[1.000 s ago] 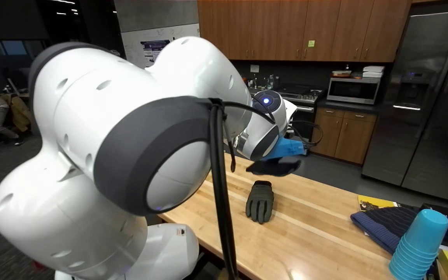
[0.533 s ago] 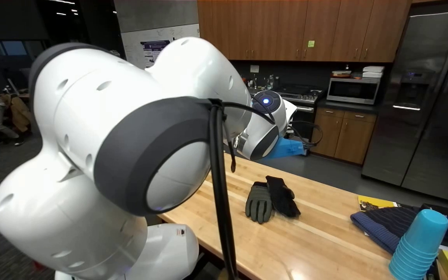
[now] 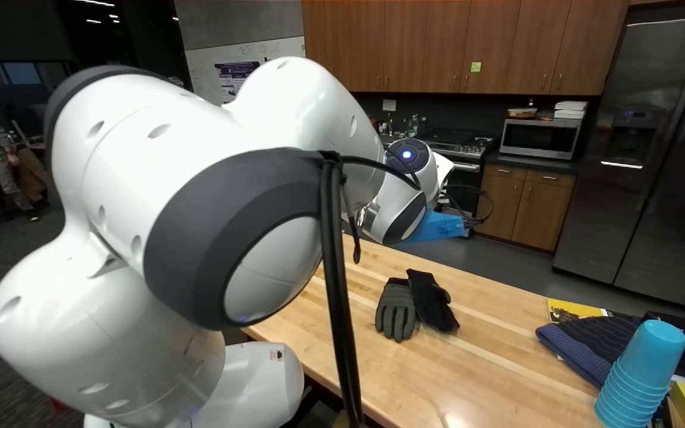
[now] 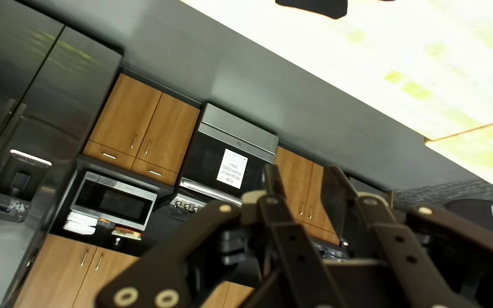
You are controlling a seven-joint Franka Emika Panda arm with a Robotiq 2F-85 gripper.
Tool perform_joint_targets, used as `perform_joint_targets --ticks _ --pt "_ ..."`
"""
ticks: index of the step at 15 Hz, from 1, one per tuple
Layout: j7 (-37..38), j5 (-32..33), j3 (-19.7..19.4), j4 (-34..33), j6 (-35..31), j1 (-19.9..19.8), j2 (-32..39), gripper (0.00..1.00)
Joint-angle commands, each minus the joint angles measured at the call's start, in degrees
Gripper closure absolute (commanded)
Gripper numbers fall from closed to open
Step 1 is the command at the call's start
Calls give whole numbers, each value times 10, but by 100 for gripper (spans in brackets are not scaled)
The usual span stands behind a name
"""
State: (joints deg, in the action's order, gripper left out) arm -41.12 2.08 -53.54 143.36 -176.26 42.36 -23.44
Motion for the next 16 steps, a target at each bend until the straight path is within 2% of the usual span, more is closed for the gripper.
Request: perform_joint_targets --ticks 1,5,7,8,11,15,16 --pt "0 -12 -15 4 1 18 -13 43" --pt "68 -76 -36 2 -78 65 5 19" --pt "102 -114 -49 -2 -116 102 12 5" --pt "116 -130 -57 -7 -125 122 14 1" --pt "154 -168 -91 -25 -122 183 13 0" --pt "182 -190 -120 -29 -110 199 22 0" --pt "181 -186 -124 -33 -90 196 29 0"
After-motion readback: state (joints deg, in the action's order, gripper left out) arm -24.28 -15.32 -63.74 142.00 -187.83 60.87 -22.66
